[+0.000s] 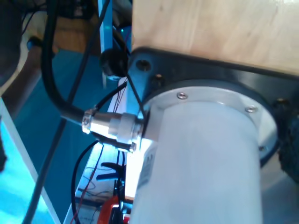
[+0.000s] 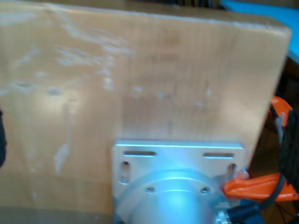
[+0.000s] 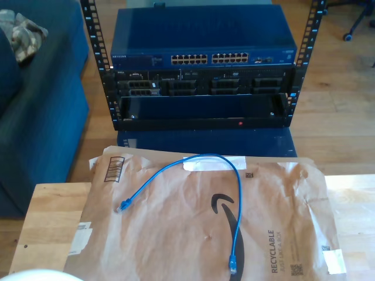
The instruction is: Grab the cable and plug it in
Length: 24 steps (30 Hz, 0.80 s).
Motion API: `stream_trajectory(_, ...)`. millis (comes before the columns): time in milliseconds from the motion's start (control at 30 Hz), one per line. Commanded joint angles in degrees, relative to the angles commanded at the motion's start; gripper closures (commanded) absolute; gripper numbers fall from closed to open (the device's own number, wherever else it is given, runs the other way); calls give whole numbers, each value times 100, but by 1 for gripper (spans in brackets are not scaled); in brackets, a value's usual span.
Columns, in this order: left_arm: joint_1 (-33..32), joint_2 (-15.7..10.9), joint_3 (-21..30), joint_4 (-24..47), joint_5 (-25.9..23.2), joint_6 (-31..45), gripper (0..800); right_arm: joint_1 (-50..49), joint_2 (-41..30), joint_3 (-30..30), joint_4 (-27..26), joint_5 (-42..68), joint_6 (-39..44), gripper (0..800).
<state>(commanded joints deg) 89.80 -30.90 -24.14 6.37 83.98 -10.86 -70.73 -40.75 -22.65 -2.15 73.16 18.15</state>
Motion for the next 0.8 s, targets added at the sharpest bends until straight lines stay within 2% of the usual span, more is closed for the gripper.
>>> stream_trajectory(67, -422, 9, -246, -220, 132, -299, 0, 352, 9, -97, 0, -9, 334, 3)
stream_trajectory(200, -1486, 62, -651, -316, 589, -1424, 0, 1442, 132, -334, 0, -18, 1266, 3)
stream_trajectory(367, -2875, 62, -905, -501, 686, -2804, 0, 2936, 193, -475, 0, -18, 2629, 3)
stream_trajectory(567, -3877, 97, -1134, -1266, 703, -3736, 0, 4835, 281, -519, 0, -26, 4237, 3)
stream_trajectory(667, -4387, 97, -1187, -1530, 826, -4167, 0, 6013, 519, -818, 9, -18, 5143, 3)
stream_trajectory(800, -4659, 105, -1187, -2004, 826, -4492, 0, 7596, 1116, -1407, 9, -18, 6163, 3)
